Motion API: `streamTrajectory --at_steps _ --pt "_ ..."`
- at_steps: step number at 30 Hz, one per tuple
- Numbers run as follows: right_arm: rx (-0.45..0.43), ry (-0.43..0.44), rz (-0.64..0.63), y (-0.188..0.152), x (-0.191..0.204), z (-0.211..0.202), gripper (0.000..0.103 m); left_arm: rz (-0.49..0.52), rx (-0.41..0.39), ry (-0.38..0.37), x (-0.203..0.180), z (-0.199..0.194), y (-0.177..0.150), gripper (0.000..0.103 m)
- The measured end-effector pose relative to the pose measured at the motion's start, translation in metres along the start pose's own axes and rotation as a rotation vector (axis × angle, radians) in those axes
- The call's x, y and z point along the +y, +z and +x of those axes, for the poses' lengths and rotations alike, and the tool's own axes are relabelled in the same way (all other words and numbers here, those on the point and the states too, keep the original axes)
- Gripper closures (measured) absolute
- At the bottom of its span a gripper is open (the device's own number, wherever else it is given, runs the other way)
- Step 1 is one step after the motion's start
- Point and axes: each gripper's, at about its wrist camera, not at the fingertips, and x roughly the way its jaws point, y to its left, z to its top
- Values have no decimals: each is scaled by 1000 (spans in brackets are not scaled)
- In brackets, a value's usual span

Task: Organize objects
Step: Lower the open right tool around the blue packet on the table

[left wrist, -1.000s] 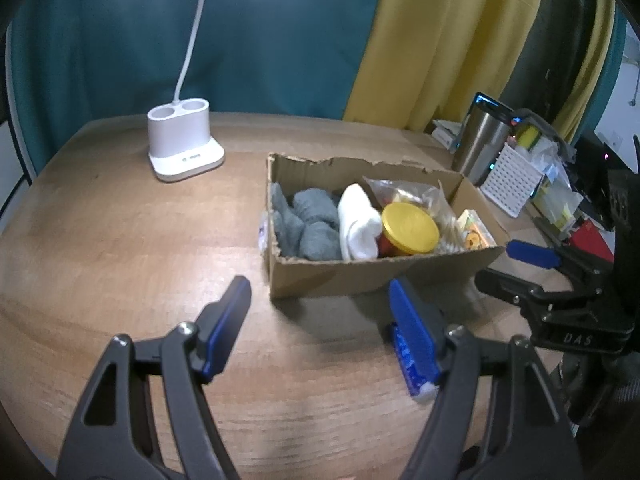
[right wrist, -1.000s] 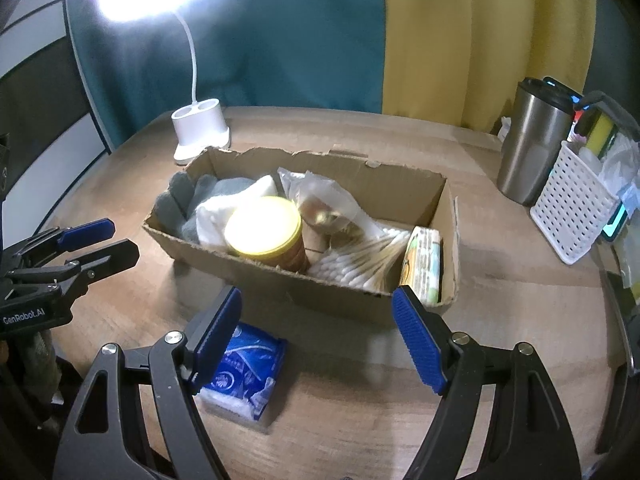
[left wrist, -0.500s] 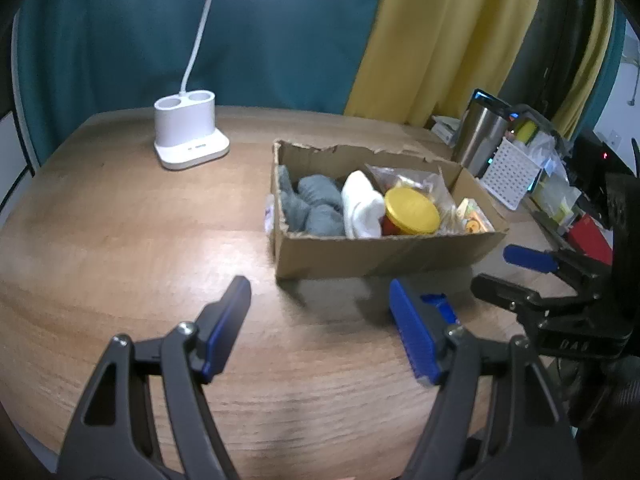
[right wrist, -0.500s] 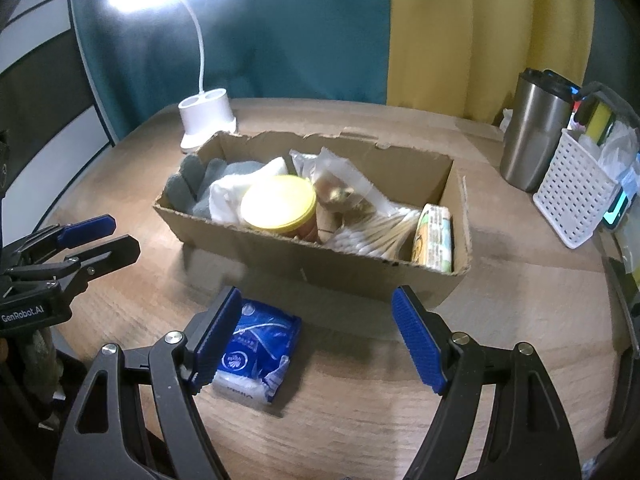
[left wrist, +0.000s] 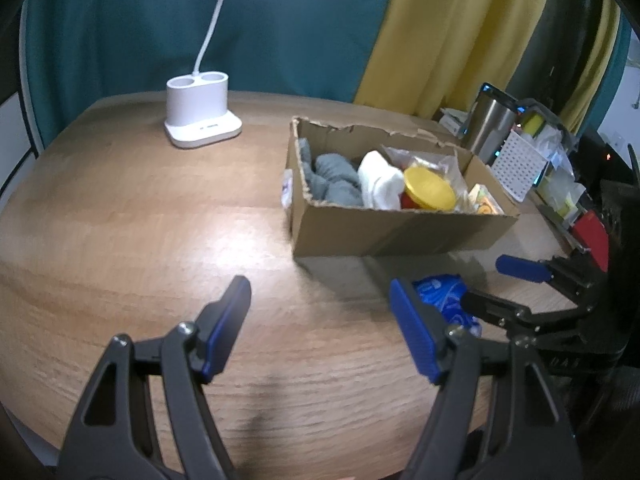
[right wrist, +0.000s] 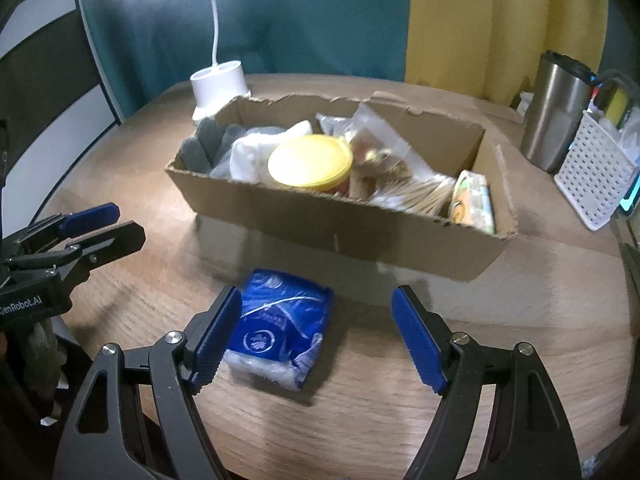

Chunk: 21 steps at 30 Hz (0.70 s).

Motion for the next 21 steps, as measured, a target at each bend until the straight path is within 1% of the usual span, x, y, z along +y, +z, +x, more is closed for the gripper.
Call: streamTrajectory --at_steps 18,21 --pt "61 26 -29 1 23 22 23 -26 11 19 17 3 -8 30" --pt "74 3 -44 1 26 27 23 -26 15 20 17 4 -8 30"
